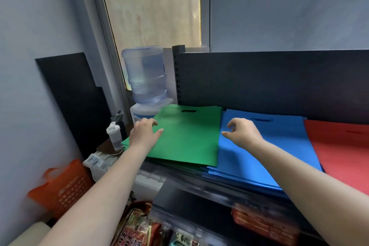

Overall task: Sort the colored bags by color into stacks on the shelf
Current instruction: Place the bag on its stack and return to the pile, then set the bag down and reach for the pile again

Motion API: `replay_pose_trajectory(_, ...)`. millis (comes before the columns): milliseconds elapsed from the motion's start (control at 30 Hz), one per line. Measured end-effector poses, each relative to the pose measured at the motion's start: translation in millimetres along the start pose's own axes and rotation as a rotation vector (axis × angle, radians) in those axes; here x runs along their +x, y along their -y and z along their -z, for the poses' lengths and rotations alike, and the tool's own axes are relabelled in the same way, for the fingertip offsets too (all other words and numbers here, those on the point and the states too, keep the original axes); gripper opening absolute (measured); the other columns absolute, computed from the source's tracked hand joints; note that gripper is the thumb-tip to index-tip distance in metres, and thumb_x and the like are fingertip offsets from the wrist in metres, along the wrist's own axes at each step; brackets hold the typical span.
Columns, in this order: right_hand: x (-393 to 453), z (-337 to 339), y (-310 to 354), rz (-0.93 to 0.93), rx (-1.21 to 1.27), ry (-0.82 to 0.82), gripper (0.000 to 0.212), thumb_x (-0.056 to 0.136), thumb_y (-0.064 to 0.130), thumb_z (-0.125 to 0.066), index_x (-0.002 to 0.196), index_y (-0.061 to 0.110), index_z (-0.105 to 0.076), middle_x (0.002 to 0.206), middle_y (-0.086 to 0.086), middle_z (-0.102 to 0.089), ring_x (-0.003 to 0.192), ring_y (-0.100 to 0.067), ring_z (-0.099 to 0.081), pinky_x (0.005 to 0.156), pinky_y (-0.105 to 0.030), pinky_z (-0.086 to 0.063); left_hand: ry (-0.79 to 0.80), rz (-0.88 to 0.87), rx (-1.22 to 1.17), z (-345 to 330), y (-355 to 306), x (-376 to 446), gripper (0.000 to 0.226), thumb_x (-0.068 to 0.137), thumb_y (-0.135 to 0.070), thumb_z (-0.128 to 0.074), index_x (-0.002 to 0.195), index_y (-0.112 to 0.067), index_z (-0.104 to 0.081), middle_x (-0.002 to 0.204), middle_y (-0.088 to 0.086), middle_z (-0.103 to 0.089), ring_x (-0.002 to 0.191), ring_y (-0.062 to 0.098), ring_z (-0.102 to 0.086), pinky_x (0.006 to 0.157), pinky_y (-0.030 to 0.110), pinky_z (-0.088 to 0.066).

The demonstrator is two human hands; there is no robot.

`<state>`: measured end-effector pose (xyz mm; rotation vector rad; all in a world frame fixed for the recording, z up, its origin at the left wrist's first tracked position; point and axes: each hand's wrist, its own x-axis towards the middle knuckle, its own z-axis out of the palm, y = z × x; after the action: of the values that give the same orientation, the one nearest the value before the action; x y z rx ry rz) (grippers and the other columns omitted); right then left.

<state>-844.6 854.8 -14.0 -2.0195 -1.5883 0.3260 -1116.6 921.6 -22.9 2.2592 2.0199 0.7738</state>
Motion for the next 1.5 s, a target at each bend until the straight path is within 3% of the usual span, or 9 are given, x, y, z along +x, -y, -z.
replay_pose_trajectory(233,-31.1,93.9,-58.5,0.087,-0.387,0.128,0.064,0.092,0.036,-0.056,0.148,0.019,-0.029,0.147,-0.002,-0.04,0.132,-0.022,-0.039,0.101,-0.038,-0.042,0.108,-0.305,0.095,-2.9,-148.2,-10.1,0.045,0.094,-0.039,-0.052,0.134,-0.02,-0.045,0.134,0.004,-0.051,0.123,0.026,-0.046,0.096,0.036,-0.038)
replay_pose_trajectory(567,-139.3,259.7,-216.8,-0.162,-0.649,-0.1,0.052,0.094,0.042,-0.049,0.141,0.023,-0.039,0.142,0.0,-0.044,0.128,-0.023,-0.043,0.096,-0.035,-0.043,0.123,-0.631,0.152,-26.3,-385.0,-99.3,0.045,0.095,-0.038,-0.047,0.134,-0.018,-0.043,0.135,0.003,-0.05,0.124,0.024,-0.045,0.098,0.036,-0.037)
replay_pose_trajectory(1033,-356.0,438.8,-423.8,-0.598,-0.767,-0.2,0.051,0.095,0.042,-0.045,0.141,0.02,-0.037,0.143,-0.002,-0.041,0.131,-0.024,-0.038,0.101,-0.037,-0.037,0.156,-1.052,0.016,-60.3,-681.9,-296.2,0.044,0.095,-0.042,-0.046,0.132,-0.018,-0.044,0.131,0.003,-0.05,0.122,0.024,-0.044,0.095,0.037,-0.034)
replay_pose_trajectory(1500,-543.4,555.4,-559.2,-1.079,-0.749,-0.379,0.059,0.094,0.049,-0.045,0.145,0.023,-0.031,0.146,-0.004,-0.038,0.134,-0.027,-0.036,0.104,-0.04,-0.036,0.214,-1.524,-0.189,-64.9,-921.0,-488.6,0.048,0.095,-0.042,-0.046,0.135,-0.017,-0.041,0.138,0.004,-0.045,0.128,0.024,-0.039,0.1,0.037,-0.031)
